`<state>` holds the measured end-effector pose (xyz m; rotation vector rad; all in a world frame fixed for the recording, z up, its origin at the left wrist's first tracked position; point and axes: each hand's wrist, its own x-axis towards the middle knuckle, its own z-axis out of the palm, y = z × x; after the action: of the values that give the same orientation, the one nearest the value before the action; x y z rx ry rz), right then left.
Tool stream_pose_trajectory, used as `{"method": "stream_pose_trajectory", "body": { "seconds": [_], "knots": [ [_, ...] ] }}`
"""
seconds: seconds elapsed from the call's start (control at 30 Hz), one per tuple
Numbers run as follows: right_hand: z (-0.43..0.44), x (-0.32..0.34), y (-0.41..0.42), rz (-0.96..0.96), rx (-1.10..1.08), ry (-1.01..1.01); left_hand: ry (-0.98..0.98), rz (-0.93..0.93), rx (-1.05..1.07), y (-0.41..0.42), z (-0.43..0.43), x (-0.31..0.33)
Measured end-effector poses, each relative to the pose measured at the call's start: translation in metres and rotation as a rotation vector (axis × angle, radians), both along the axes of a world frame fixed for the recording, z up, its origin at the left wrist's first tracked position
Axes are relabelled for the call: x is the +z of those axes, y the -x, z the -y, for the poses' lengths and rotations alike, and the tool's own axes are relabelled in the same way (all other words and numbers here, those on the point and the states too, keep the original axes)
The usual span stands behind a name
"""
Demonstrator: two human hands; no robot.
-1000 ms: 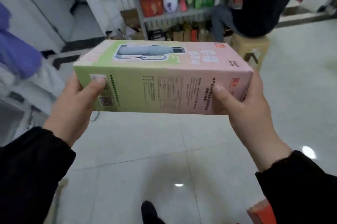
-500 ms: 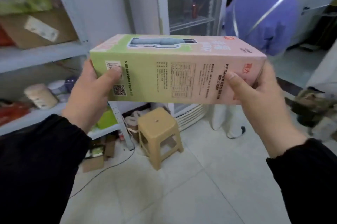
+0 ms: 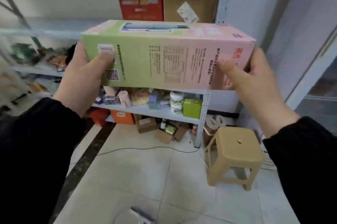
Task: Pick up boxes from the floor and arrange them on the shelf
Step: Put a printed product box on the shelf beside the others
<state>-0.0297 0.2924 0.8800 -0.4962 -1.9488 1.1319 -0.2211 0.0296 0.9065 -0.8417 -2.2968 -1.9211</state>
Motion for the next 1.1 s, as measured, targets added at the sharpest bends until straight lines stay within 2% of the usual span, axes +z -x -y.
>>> {"method": "stream_pose_trajectory", "body": {
  "seconds": [0.2,0.3,0.67,0.9,1.1],
  "knots": [
    [-0.027,-0.002,0.058,0.018,0.247,-0.065,0.064,-0.081,0.264,-0.005,0.006,-0.015],
    [-0.031,-0.015,0.082,0.027,0.342,-0.051,-0.017,-0.009,0.356,-0.007,0.013,-0.031],
    [0.016,-0.027,0.178,0.046,0.613,0.002,-0.039,0.030,0.551,0.017,0.077,-0.050],
    [0.076,-0.022,0.267,0.044,0.582,-0.059,-0.055,0.033,0.563,0.094,0.140,-0.050],
    [0.113,-0.001,0.320,0.018,0.512,-0.033,-0.080,0.007,0.483,0.173,0.171,-0.025]
  ]
}}
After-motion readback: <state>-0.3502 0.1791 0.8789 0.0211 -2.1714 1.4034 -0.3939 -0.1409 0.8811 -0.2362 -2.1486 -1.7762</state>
